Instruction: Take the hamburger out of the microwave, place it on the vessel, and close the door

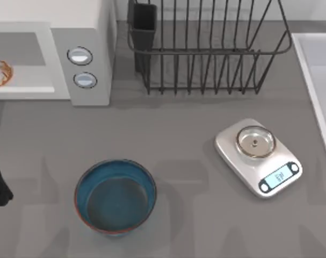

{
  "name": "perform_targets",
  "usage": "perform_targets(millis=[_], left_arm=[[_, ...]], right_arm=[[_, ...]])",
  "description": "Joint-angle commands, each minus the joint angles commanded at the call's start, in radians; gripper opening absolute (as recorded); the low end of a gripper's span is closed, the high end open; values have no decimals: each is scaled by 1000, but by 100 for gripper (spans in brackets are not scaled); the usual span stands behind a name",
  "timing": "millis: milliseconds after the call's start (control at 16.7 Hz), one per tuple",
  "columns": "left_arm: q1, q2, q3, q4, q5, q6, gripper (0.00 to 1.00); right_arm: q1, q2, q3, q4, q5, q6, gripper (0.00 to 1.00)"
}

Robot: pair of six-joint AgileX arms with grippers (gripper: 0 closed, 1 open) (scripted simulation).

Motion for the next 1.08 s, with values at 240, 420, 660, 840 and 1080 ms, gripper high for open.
perform_targets(millis=[240, 420, 660, 840, 1080], left_arm=[[8, 52, 16, 24, 4, 4, 100], [28, 188, 59, 85, 15, 14, 100], [68, 469, 149, 208, 39, 31, 100], [102, 721, 233, 321, 63, 44, 100], [145, 1084, 362, 484, 97, 61, 100]], right_arm=[[0, 0, 0, 0, 0, 0, 100], [0, 0, 0, 0, 0, 0, 100], [0, 0, 0, 0, 0, 0, 100], [0, 0, 0, 0, 0, 0, 100], [0, 0, 0, 0, 0, 0, 100]])
